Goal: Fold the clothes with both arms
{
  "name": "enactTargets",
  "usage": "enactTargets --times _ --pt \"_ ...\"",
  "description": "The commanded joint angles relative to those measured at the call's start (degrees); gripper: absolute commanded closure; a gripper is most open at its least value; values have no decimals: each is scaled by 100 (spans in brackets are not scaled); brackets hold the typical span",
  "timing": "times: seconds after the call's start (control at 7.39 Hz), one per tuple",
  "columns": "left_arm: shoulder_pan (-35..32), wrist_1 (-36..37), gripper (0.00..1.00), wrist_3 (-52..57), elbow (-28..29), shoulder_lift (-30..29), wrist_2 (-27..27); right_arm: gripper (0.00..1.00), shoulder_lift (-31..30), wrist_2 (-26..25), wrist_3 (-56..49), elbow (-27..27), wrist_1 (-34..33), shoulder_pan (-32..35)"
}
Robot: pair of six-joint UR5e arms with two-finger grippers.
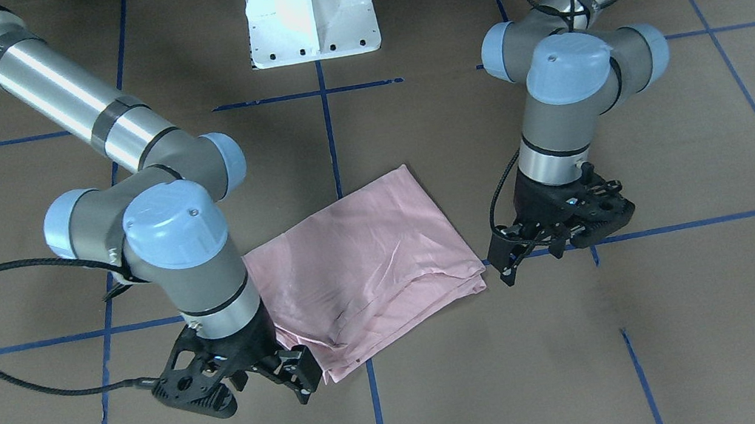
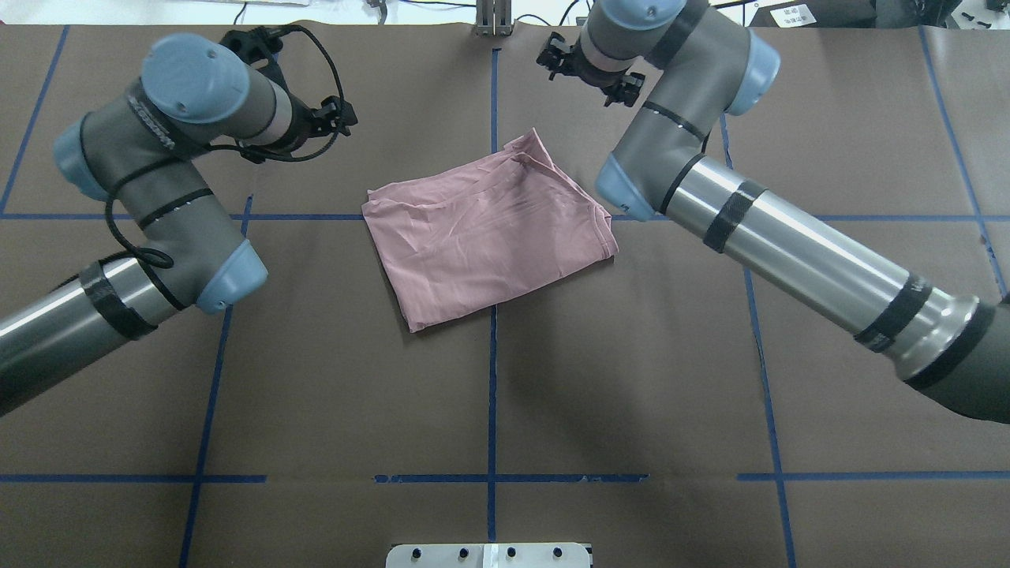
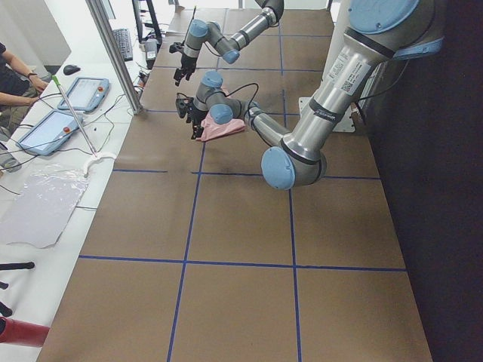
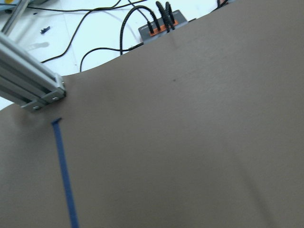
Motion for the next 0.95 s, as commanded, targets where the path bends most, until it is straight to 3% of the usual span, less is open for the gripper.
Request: enactTargets --times 0.0,0.14,0.41,0.54,0.68,0.81 --pt "-716 22 0 1323 -599 571 -847 0 -1102 927 -2180 1248 -856 702" --pt "-1112 65 0 2061 -934 976 -1261 0 -1640 1315 -3000 1856 -1339 1079" --pt "-1701 188 0 3730 -1419 1846 -1388 0 -2730 1433 -4452 3174 -2366 1538" --pt "-2035 572 0 4695 -1542 2007 -1406 0 -3275 1694 -5164 3711 -2763 1914" --pt "-2473 863 0 5662 -1544 2095 -1441 0 -3759 2210 -5815 3882 -2802 2423" --pt "-3043 874 0 6646 -1457 2348 -1876 0 -4120 2642 -6665 3849 -2811 2907"
